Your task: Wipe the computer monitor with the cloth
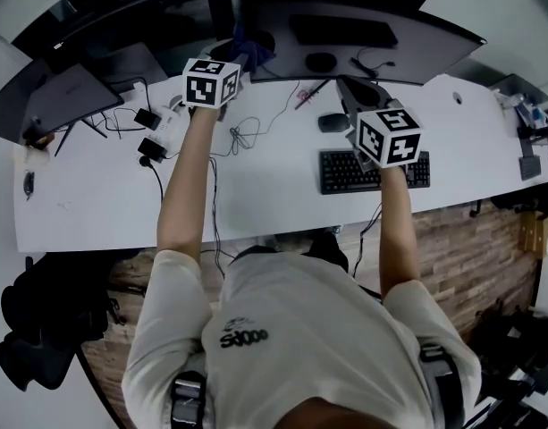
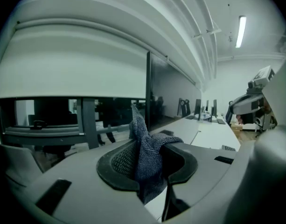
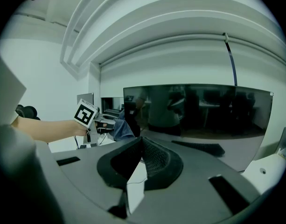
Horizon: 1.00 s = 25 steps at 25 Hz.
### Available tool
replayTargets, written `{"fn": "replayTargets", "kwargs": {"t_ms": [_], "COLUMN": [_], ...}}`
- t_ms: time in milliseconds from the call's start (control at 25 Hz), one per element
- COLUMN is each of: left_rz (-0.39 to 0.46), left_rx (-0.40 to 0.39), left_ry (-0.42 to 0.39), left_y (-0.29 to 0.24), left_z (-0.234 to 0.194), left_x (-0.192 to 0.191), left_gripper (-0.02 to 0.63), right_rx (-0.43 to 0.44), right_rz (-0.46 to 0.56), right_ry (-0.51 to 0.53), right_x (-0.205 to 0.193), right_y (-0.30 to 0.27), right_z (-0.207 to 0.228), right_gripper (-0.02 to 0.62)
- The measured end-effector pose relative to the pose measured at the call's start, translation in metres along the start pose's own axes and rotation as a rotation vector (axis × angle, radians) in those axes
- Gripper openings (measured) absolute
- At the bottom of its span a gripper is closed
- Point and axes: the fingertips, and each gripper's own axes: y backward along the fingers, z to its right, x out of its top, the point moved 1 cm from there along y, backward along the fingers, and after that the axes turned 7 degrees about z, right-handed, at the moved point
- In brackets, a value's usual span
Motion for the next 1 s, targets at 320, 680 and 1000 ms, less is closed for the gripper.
{"fn": "replayTargets", "kwargs": {"t_ms": [320,680,1000], "left_rz": [-0.13,-0.271,-0.369], "left_rx": [0.01,0.012,0.028], "left_ry": [0.022,0.108,0.298], "left_y": [-0.014,-0.033,-0.044], "left_z": [-0.002,-0.006,-0.004], "left_x": [-0.059,-0.133,-0.196], "left_gripper": [0.118,0.118,0.12], "right_rx": [0.006,-0.003,-0.034], "right_rz": [-0.044,-0.101,-0.16], "right_ry": [-0.022,-0.061,-0.1], "right_x": [-0.021,-0.053,-0.09], "right_y": [-0.021,-0.039,-0.045], "right_z": [0.004,0.021,0.046], "right_gripper": [-0.006,-0.006,-0.006]}}
